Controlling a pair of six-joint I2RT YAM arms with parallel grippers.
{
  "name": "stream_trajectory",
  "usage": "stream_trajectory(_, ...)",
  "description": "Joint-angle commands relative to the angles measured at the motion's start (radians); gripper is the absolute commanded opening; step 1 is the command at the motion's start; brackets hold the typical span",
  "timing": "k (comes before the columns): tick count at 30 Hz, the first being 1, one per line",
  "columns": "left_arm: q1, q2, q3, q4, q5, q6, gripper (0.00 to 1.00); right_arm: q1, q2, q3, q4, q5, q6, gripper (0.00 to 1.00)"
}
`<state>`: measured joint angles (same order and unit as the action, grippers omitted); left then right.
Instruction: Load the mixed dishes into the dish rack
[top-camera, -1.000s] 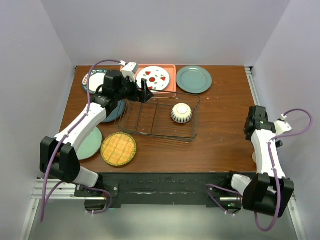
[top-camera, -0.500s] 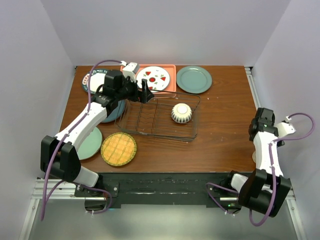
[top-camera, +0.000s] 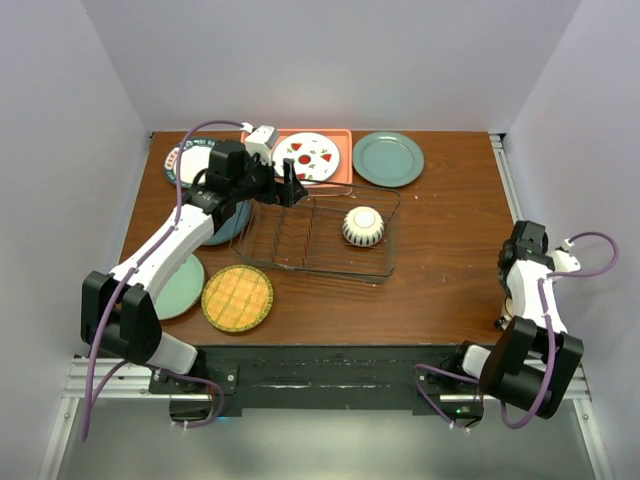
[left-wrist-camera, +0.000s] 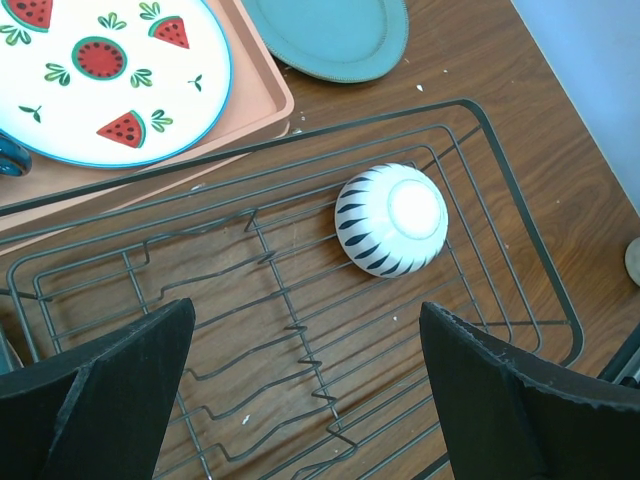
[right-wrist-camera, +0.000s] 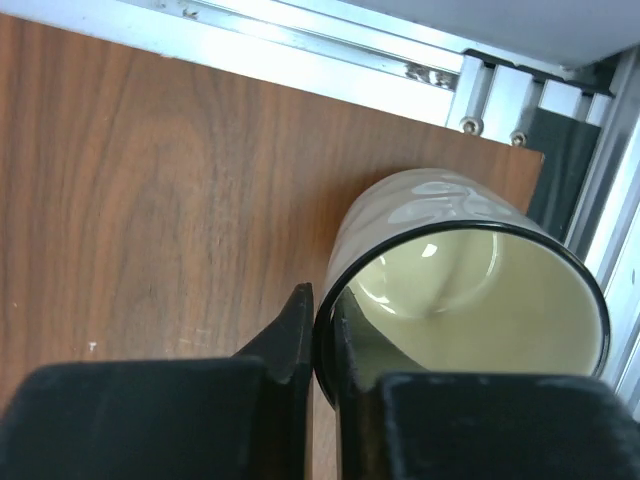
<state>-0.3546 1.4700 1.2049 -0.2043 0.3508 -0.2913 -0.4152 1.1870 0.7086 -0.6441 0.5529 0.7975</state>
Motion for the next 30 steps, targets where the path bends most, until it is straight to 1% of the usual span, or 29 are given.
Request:
stream_trajectory(1,0.002,-0.014,0.021,0.013,-0.025,0.02,1.0,-0.004,0.013,0.026,0.026,-0.099,0.032,0.0)
stream_trajectory(6,0.002,-0.017,0.021,0.008,-0.03,0.026,1.0,-0.002,-0.004,0.078,0.04,-0.198,0.028,0.0)
stream_trajectory(9,0.002,-0.019,0.021,0.005,-0.026,0.029,1.0,0.0,-0.02,0.12,0.063,-0.301,0.005,0.0)
stream_trajectory(10,0.002,-0.019,0.021,0.008,-0.009,0.032,1.0,-0.002,-0.021,0.143,0.064,-0.371,0.002,0.0)
stream_trajectory(15,0.0,-0.016,0.021,0.026,0.043,0.021,1.0,0.0,-0.036,0.192,0.136,-0.589,-0.032,0.0)
stream_trajectory(16,0.0,-0.013,0.019,0.032,0.056,0.009,1.0,0.001,-0.04,0.201,0.15,-0.626,-0.035,0.0)
stream_trajectory(17,0.0,-0.011,0.021,0.032,0.059,0.001,1.0,0.001,-0.043,0.209,0.179,-0.703,-0.038,0.0)
stream_trajectory(21,-0.001,0.013,0.047,0.01,0.082,-0.045,1.0,0.018,-0.053,0.264,0.245,-0.873,-0.041,0.0)
stream_trajectory(23,-0.006,0.027,0.059,0.011,0.128,-0.077,1.0,0.032,-0.05,0.287,0.285,-0.938,-0.026,0.0)
stream_trajectory(24,-0.013,0.032,0.065,0.014,0.142,-0.088,1.0,0.036,-0.05,0.305,0.302,-1.003,-0.015,0.0)
stream_trajectory(27,-0.046,0.052,0.079,0.032,0.191,-0.123,1.0,0.101,-0.058,0.339,0.383,-1.054,0.043,0.0)
stream_trajectory(28,-0.056,0.055,0.084,0.043,0.214,-0.144,1.0,0.157,-0.061,0.351,0.408,-1.055,0.054,0.0)
stream_trajectory(30,-0.095,0.07,0.088,0.078,0.244,-0.17,1.0,0.226,-0.056,0.389,0.454,-1.039,0.083,0.0)
